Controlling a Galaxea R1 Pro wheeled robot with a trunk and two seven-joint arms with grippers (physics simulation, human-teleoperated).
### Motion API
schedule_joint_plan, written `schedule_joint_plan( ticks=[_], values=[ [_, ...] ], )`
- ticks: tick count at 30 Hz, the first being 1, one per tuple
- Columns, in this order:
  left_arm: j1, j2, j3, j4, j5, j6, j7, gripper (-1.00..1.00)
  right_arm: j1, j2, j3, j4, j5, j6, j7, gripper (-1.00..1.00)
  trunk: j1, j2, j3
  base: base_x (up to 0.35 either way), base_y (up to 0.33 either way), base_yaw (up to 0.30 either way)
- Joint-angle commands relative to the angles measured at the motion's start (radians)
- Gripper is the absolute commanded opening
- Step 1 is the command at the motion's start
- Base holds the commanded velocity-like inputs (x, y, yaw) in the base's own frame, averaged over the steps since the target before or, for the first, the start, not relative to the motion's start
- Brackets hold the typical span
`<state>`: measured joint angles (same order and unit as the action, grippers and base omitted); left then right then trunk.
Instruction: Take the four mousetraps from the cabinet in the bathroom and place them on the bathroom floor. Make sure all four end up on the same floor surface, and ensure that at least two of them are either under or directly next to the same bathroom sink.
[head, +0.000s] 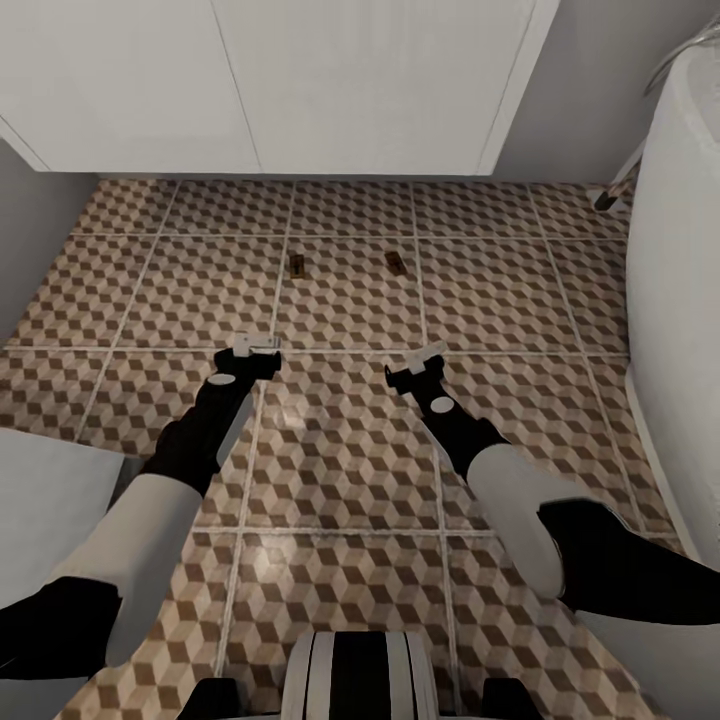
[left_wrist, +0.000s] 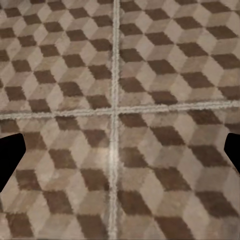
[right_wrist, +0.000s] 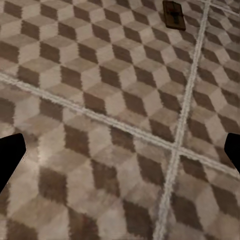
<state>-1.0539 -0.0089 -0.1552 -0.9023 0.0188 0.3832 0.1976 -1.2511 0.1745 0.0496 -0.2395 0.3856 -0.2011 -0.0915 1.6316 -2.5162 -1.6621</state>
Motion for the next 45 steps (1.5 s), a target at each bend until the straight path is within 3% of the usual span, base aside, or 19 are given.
schedule_joint_plan(
  ticks=[1, 6, 21, 30, 42, 45],
  values=[
    [0.000, 0.000, -0.003, 0.006, 0.002, 0.005, 0.006, 1.00, -0.001, 0.000, 0.005, 0.009, 0.006, -0.009, -0.010, 1.00, -0.001, 0.000, 0.003, 0.000, 0.000, 0.000],
    [0.000, 0.000, -0.003, 0.041, 0.003, 0.002, 0.005, 1.00, -0.001, -0.002, 0.005, 0.042, 0.006, -0.037, -0.011, 1.00, -0.003, 0.001, 0.023, 0.000, 0.000, 0.000],
    [0.001, -0.003, -0.003, 0.174, 0.003, -0.010, 0.002, 1.00, 0.001, -0.048, 0.005, 0.156, 0.006, -0.143, -0.012, 1.00, -0.010, 0.005, 0.081, 0.000, 0.000, 0.000],
    [0.001, -0.013, -0.003, 0.245, 0.003, -0.072, 0.002, 1.00, 0.004, -0.075, 0.004, 0.168, 0.005, -0.158, -0.012, 1.00, -0.014, 0.007, 0.116, 0.000, 0.000, 0.000],
    [0.001, -0.018, -0.003, 0.323, 0.003, -0.085, 0.002, 1.00, 0.008, -0.090, 0.005, 0.170, 0.005, -0.159, -0.013, 1.00, -0.019, 0.010, 0.162, 0.000, 0.000, 0.000],
    [0.001, -0.019, -0.003, 0.350, 0.003, -0.119, 0.002, 1.00, 0.010, -0.095, 0.005, 0.172, 0.004, -0.159, -0.013, 1.00, -0.020, 0.010, 0.174, 0.000, 0.000, 0.000]
  ],
)
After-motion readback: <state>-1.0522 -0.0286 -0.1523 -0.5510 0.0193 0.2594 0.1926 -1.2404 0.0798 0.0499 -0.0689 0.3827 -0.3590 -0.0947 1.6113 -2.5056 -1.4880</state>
